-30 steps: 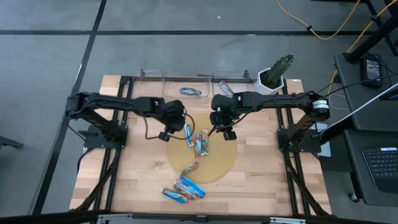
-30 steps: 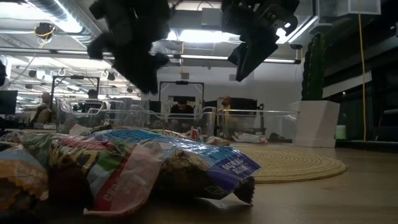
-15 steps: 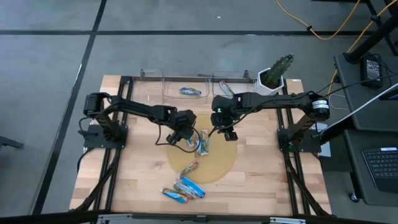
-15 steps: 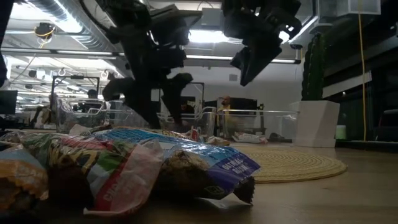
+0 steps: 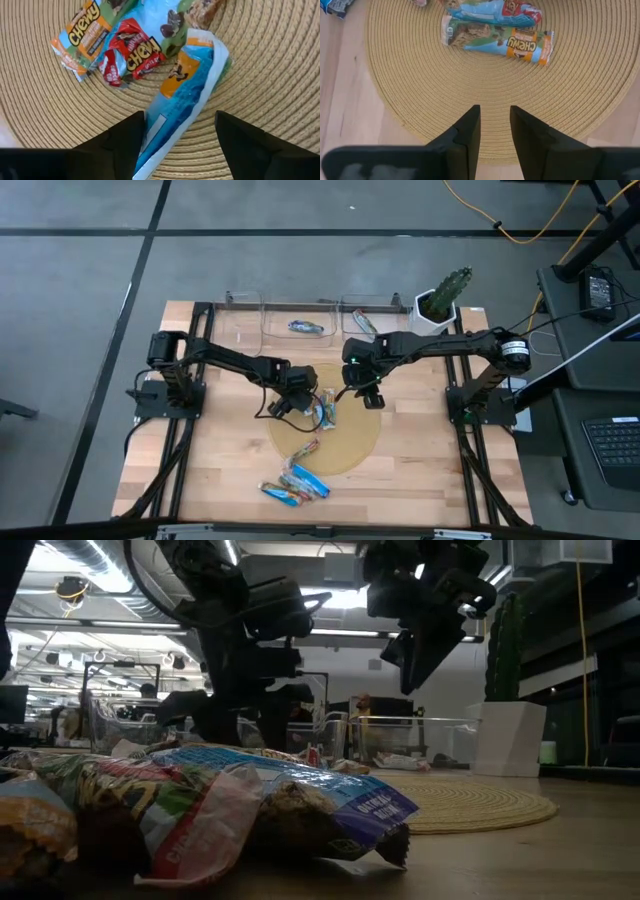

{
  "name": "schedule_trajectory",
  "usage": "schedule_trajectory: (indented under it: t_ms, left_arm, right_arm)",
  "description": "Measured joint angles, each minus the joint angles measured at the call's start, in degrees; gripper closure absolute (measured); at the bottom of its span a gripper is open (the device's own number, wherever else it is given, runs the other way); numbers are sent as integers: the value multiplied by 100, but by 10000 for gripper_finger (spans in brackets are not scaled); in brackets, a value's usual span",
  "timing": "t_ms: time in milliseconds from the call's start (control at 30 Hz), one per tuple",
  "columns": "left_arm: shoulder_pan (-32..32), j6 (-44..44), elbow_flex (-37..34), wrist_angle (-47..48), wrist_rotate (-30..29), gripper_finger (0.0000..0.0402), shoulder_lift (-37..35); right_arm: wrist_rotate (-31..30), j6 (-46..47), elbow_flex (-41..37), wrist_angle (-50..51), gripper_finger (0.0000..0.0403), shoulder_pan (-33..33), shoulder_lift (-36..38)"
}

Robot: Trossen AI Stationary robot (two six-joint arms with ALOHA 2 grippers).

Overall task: Pick and place Granola Bars by type
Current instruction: Put the yellow granola bar into the left transparent bin

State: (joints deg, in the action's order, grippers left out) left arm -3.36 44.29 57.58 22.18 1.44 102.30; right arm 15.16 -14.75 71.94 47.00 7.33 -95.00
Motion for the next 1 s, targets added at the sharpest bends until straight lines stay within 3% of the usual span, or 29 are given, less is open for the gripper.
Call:
schedule_trajectory:
  t_ms: [167,433,600,800,1000]
  left_arm:
    - [0,-95,0,-15,-32,207,0]
    - [0,-175,2,-20,-45,307,0]
    - [4,-316,7,-20,-360,354,-31]
    - [-26,-402,184,28,-1201,369,-338]
    - [-143,-662,592,32,-1296,369,-864]
  right_arm:
    - [2,77,0,-2,295,0,0]
    - [4,82,0,-2,295,0,0]
    - [4,84,0,0,295,0,0]
    - [7,84,0,2,295,0,0]
    - [7,104,0,0,295,0,0]
